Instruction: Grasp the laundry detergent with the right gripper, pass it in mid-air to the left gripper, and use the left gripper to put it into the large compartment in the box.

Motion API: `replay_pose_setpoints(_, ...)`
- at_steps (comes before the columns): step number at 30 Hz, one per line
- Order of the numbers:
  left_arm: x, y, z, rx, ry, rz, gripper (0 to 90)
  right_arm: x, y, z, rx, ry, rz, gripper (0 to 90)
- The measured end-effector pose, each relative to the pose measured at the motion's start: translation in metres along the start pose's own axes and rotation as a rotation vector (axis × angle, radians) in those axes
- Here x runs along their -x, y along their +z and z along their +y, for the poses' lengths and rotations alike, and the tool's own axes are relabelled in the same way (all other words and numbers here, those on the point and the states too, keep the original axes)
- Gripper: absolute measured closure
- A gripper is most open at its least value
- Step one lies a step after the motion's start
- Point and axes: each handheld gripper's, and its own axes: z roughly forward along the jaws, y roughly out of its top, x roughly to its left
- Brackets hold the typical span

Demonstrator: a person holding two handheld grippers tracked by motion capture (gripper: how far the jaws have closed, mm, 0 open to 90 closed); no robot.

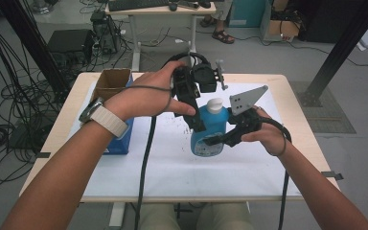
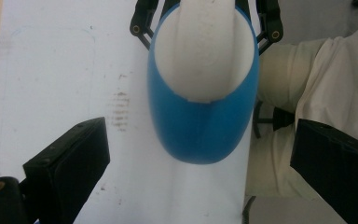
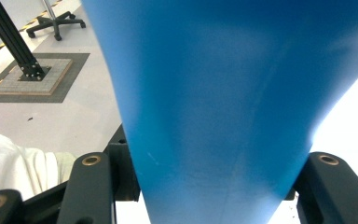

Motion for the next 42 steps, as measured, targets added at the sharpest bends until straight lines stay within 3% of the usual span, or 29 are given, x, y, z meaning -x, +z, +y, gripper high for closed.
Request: replay_pose_setpoints(42, 0.0007, 0.0041, 0.0040, -0.008, 0.007, -0.003, 5.3, 0.0015, 0.0018, -0.0019, -0.003, 0.003, 0.001, 43.2)
